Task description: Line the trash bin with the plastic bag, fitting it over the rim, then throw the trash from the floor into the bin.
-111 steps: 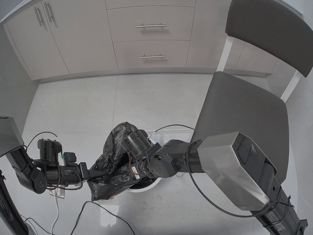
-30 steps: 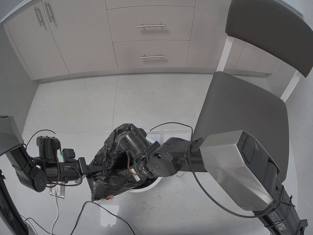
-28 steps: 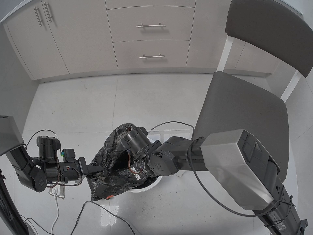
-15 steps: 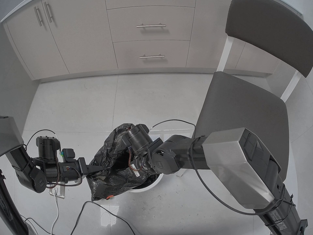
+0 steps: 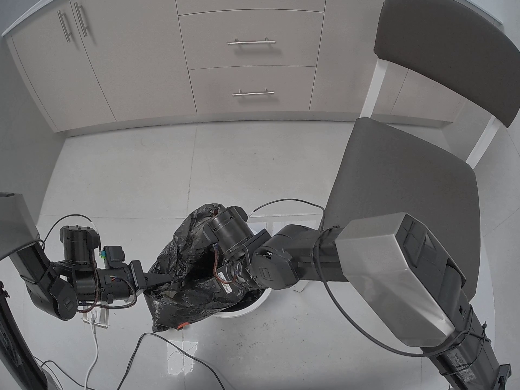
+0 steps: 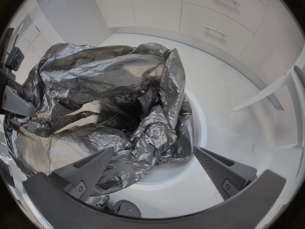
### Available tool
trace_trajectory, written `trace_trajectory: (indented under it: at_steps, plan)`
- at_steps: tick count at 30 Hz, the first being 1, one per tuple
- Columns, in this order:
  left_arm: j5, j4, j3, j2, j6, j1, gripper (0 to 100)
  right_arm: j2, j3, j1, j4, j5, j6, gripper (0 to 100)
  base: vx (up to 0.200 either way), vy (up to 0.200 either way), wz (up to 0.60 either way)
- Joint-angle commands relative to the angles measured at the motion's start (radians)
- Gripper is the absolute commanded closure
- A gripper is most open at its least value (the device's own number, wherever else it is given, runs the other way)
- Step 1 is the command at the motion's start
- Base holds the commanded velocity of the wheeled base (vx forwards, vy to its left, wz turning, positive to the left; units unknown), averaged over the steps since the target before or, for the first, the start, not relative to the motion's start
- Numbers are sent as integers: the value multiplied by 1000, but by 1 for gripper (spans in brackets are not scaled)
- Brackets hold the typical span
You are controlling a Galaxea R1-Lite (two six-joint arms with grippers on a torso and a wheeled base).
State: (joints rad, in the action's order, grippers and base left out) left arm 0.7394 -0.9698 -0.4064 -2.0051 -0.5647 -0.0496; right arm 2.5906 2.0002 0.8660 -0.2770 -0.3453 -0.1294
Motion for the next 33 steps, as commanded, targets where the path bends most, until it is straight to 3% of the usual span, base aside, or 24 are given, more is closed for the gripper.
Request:
trace_trajectory:
  at_steps: [1,13,19,21,23,26,33]
  plan:
    - [0,0,-5,-1,-3,-1,100,-1,0,-12,10,0,1,0,0,0,0]
    - [0,-1,-3,0,-3,0,100,14,0,-16,9,-3,-12,0,0,0,0]
    - [0,-1,-3,-6,-3,0,100,49,0,-54,-51,8,-101,0,0,0,0]
    - [2,0,-5,-6,-3,2,100,51,0,-68,-76,35,-154,0,0,0,0]
    - [2,-1,-6,-6,-3,0,100,43,0,-94,-103,115,-242,0,0,0,0]
    - [2,-1,-5,-4,-3,0,100,34,0,-104,-108,167,-289,0,0,0,0]
    - [2,-1,-5,-6,-3,-4,100,3,0,-76,-111,169,-288,0,0,0,0]
